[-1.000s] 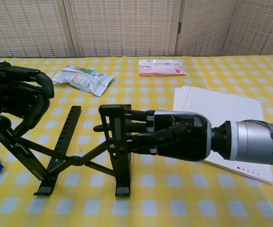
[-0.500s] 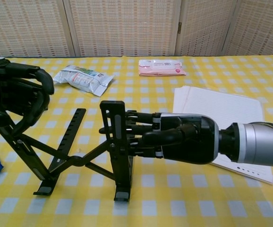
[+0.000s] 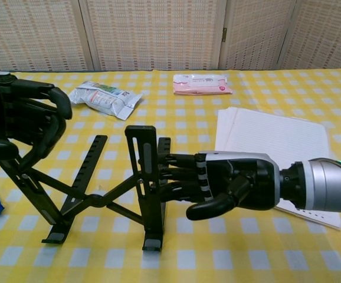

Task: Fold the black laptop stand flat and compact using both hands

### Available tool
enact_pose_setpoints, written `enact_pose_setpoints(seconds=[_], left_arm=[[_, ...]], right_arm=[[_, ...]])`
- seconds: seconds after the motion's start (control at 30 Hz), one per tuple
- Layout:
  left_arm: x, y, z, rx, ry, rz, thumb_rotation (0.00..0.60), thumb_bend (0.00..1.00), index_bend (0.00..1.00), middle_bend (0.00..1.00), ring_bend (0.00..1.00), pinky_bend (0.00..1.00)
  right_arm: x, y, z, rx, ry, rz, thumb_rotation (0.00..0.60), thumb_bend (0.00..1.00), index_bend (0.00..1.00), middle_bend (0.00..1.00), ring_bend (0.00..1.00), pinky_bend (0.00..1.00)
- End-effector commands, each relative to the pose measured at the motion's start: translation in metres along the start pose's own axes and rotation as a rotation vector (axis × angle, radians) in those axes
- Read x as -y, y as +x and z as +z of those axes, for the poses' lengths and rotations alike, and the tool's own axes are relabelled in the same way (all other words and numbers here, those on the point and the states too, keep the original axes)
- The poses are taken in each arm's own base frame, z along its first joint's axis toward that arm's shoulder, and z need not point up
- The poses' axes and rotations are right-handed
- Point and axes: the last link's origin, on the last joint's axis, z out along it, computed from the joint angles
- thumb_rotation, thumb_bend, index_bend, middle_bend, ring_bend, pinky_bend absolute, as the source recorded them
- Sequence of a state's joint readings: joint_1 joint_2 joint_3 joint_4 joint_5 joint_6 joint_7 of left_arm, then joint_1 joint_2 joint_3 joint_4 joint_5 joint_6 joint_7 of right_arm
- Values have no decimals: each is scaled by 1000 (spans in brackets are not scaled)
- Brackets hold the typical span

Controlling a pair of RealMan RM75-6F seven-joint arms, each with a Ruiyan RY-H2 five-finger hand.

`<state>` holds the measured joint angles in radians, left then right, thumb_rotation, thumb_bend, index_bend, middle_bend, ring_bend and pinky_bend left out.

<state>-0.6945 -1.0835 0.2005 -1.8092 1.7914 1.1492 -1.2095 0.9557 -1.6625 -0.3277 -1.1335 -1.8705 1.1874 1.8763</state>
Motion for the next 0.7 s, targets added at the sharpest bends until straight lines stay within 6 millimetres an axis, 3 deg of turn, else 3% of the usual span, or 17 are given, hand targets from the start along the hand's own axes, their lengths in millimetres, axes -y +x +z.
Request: enact_pose_setpoints(seconds=[0.03, 0.7], left_arm=[[0, 0, 1, 1, 2, 1, 600, 207, 423, 566, 543, 623], [2, -1, 3, -1, 7, -3, 600, 208, 420, 567, 542, 623]], right_arm=[[0, -2, 1, 2, 5, 16, 600, 249, 0, 89, 126, 0], [-9, -7, 5, 25, 23, 181, 600, 250, 0, 91, 129, 0]])
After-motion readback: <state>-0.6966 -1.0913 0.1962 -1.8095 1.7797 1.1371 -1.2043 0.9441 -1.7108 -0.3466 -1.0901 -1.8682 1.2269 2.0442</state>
